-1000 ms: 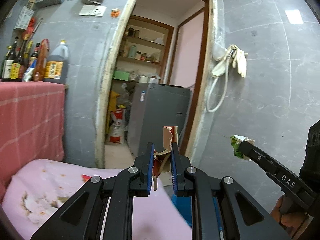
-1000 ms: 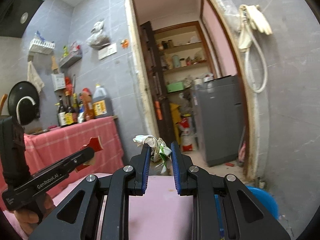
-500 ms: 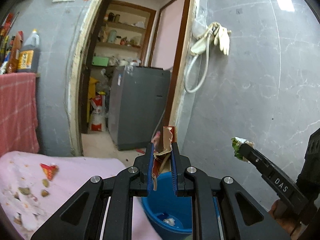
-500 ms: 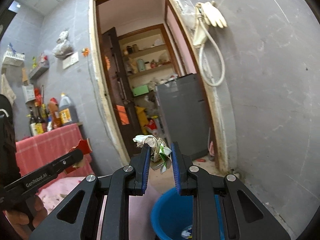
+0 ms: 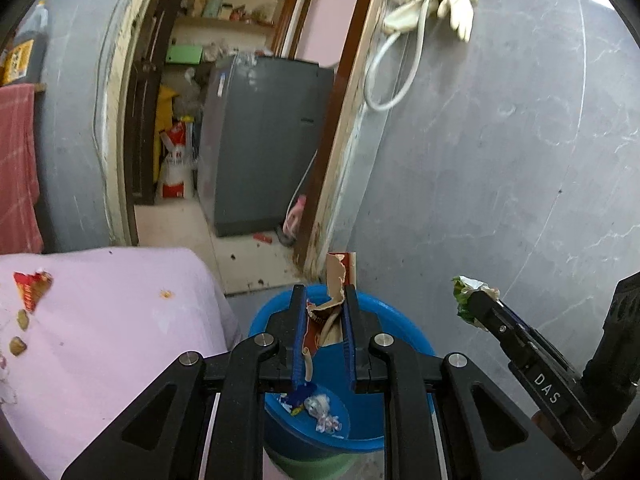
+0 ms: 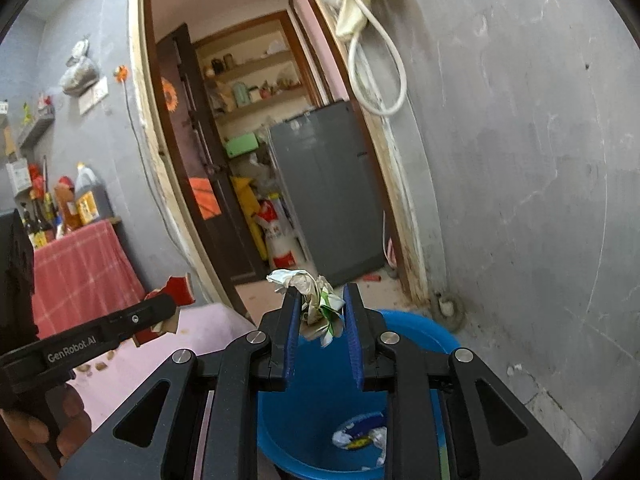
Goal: Collect trash
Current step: 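Carry both wrappers over the blue basin and open both tools to drop them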
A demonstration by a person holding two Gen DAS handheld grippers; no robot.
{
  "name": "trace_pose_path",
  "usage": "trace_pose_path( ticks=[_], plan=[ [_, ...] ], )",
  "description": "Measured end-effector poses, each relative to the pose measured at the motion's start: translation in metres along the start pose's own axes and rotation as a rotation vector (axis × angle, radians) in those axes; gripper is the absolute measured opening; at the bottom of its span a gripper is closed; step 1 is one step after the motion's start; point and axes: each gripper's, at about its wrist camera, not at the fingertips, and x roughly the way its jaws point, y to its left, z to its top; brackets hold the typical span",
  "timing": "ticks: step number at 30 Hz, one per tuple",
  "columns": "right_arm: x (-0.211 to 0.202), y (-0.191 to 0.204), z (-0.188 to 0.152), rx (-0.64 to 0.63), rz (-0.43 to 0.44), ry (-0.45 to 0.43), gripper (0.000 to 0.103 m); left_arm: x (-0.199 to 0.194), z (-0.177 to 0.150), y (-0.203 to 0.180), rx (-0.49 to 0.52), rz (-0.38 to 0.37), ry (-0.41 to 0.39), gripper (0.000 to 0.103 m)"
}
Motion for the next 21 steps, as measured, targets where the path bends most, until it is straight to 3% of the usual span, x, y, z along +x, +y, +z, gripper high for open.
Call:
trace_pose_path(
  ticks=[9, 21],
  plan=[
    [0.017, -0.014, -0.010, 0.007, -0.037, 0.075, 0.021, 0.037, -0.013, 0.011, -0.031, -0.017, 0.119, 0.013],
    [0.034, -0.024, -0.017, 0.034, -0.068, 0.155, 0.023, 0.060, -0.020, 0.009, -0.015, -0.014, 0.192, 0.018]
  ],
)
